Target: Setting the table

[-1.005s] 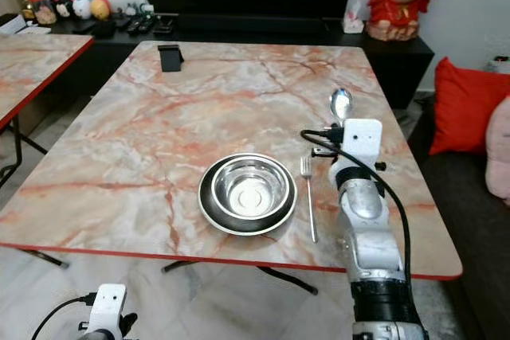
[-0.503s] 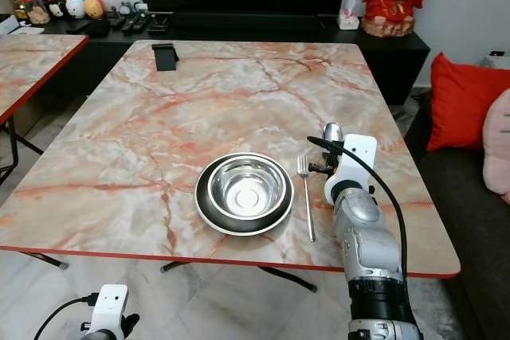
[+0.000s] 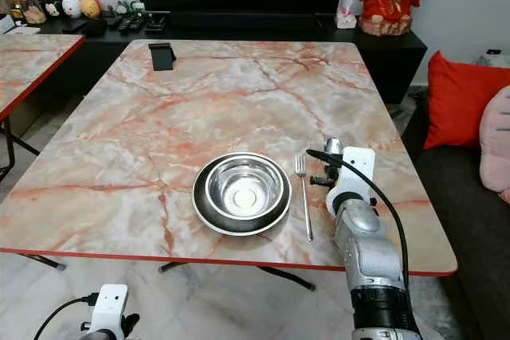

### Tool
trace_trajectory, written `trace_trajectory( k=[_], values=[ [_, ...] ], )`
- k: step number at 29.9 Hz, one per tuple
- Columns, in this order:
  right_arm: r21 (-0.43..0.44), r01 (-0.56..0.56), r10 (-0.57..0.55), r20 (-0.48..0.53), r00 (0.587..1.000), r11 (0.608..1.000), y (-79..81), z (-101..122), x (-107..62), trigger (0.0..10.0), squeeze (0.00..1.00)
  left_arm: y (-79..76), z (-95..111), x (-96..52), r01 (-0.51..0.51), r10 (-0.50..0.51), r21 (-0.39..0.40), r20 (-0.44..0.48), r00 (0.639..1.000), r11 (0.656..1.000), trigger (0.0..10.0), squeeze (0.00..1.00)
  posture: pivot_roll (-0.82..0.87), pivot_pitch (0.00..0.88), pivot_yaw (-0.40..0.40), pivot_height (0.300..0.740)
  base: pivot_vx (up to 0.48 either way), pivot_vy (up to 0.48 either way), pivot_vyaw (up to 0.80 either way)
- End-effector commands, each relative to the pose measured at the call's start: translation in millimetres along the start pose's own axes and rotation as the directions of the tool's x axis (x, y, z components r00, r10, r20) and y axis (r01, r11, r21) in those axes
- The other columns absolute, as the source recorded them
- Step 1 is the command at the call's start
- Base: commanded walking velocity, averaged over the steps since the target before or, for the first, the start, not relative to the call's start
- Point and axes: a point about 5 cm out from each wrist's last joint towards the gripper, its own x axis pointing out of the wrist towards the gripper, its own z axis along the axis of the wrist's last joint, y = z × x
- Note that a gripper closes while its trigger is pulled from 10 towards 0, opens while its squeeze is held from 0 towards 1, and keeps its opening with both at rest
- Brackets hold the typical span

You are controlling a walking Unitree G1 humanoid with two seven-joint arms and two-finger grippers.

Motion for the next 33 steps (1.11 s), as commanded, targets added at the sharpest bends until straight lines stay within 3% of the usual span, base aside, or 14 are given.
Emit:
trace_trajectory(
  k=[1, 26, 27, 33],
  values=[
    [0.015, -0.013, 0.013, 0.004, 1.000, 1.000, 1.4, -3.9, -0.6, 10.0, 0.00, 1.7, -1.7, -0.3, -0.002, 0.002, -0.002, -0.012, 1.000, 1.000, 10.0, 0.00, -0.03, 0.000, 0.004, 0.740, 0.000, 0.000, 0.00],
    [-0.002, -0.011, 0.011, -0.029, 1.000, 1.000, -0.8, -26.2, 0.8, 10.0, 0.00, 1.9, -1.5, -0.3, 0.001, -0.001, 0.007, -0.010, 1.000, 1.000, 10.0, 0.00, -0.02, 0.000, 0.003, 0.740, 0.000, 0.000, 0.00],
    [-0.048, -0.025, 0.024, -0.031, 0.999, 0.999, 0.2, -26.6, 0.7, 10.0, 0.00, 1.6, -1.3, -0.3, 0.003, -0.003, 0.006, -0.009, 1.000, 1.000, 10.0, 0.00, -0.02, 0.000, 0.003, 0.740, 0.000, 0.000, 0.00],
    [-0.089, -0.021, 0.019, -0.016, 1.000, 0.996, -2.7, -27.6, -1.0, 10.0, 0.00, 1.3, -2.2, -0.5, 0.005, -0.005, 0.008, -0.011, 1.000, 1.000, 10.0, 0.00, -0.03, 0.000, 0.000, 0.740, 0.000, 0.000, 0.00]
  ],
)
